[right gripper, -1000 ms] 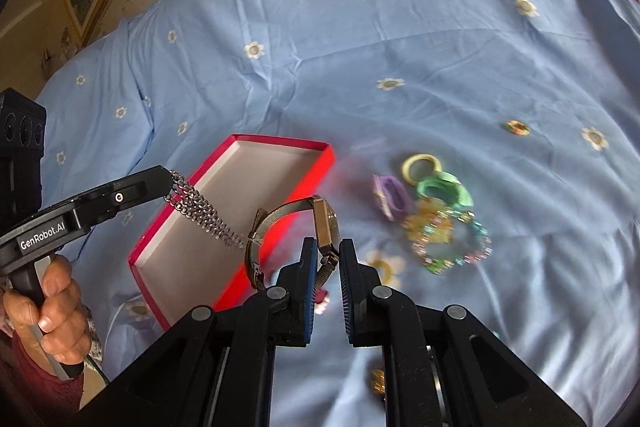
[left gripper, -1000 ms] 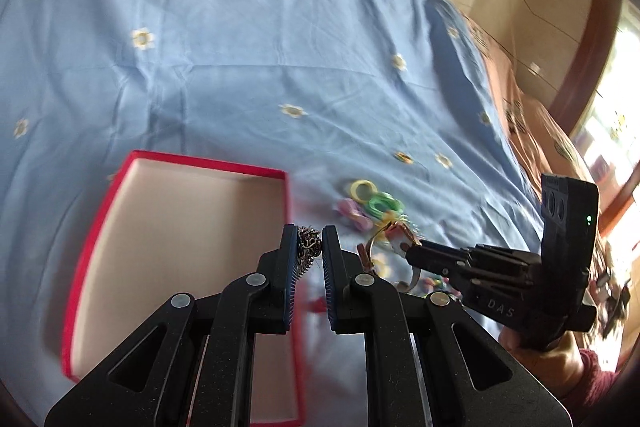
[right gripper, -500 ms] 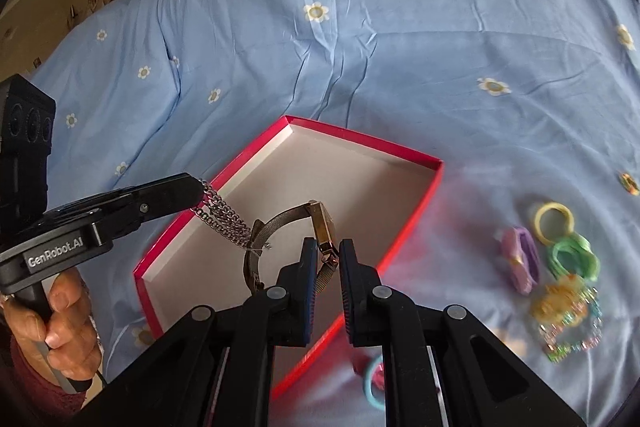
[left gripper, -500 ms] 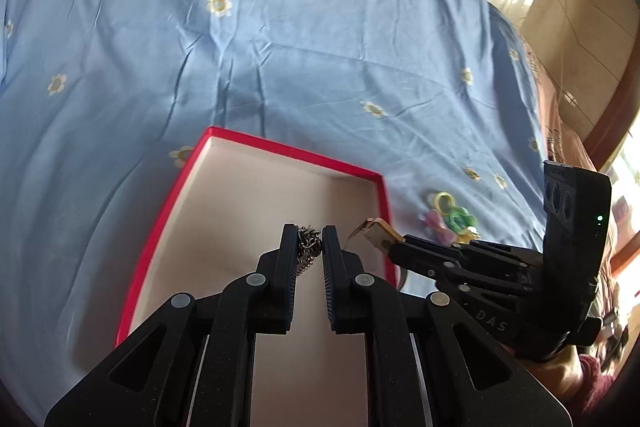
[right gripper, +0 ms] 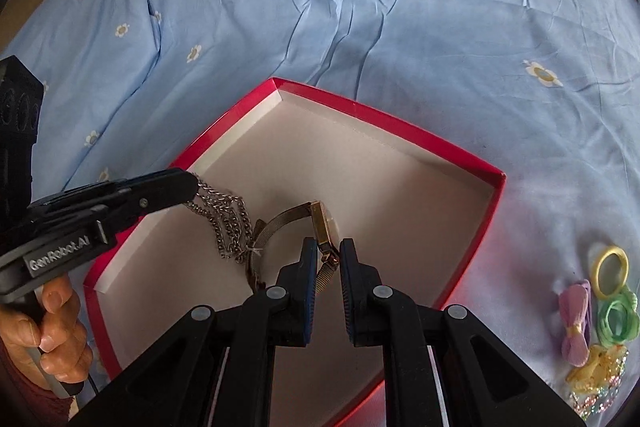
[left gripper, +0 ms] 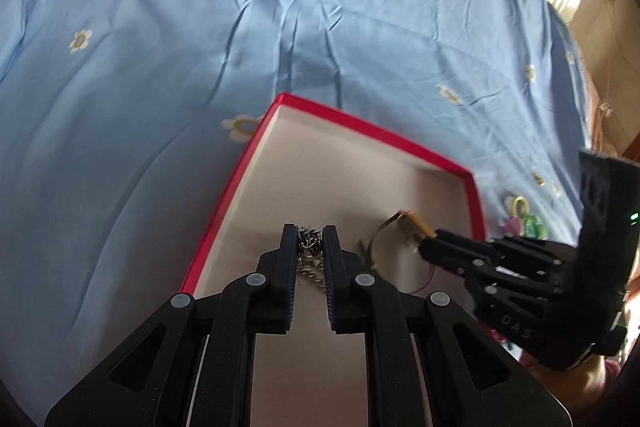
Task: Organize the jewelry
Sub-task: 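Open the right tool releasing the watch while the left tool releases the chain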
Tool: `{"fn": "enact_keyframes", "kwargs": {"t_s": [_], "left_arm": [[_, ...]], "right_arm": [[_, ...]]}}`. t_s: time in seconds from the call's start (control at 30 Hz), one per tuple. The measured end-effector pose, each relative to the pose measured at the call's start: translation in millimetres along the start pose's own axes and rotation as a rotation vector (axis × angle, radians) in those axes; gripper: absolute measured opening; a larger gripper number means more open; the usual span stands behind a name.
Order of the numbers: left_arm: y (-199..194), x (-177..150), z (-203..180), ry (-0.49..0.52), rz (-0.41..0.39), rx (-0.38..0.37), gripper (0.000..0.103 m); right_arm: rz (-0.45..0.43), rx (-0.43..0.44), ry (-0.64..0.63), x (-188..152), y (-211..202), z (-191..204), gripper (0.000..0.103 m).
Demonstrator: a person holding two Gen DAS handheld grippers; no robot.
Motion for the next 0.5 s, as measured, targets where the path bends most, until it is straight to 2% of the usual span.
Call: {"fn": "enact_keyframes", "kwargs": {"t_s": [0.3, 0.33, 0.37, 0.4, 0.5], "left_arm": [[8.5, -7.7, 7.1, -0.023, 0.042, 0.029, 0.013], [7.4, -8.5, 7.2, -0.026, 0.044, 0.029, 0.018], [6.2, -8.9, 7.0, -0.029, 0.043, 0.029, 0.020], [4.4, -9.2, 7.2, -0.031, 0.040, 0.032, 0.022], [-3.3, -10.9, 4.6, -0.028, 0.029, 0.036, 0.023]], "right_arm": [[0.014, 0.003, -0.010, 0.3, 3.2, 0.9, 0.017], [0.011, 0.006, -0.004, 1.4, 2.5, 0.4, 0.021], [0.002, 0.017, 0.010, 1.3, -0.9, -1.3, 0.033], [-0.007, 0.032, 0.022, 2.3, -3.1, -1.9, 0.039], [-0.042, 0.034, 0.031, 4.3, -15.8, -2.0, 0.040]]}}
Point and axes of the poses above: each gripper's, at about its wrist camera, not at the fingertips, and y roughly the way its jaws point, z to its left, x to its top, the point moved 6 cm from there along y, roughly the way its jaws point, and after that the axes turned 1 degree about -z, right-handed, at the moved point
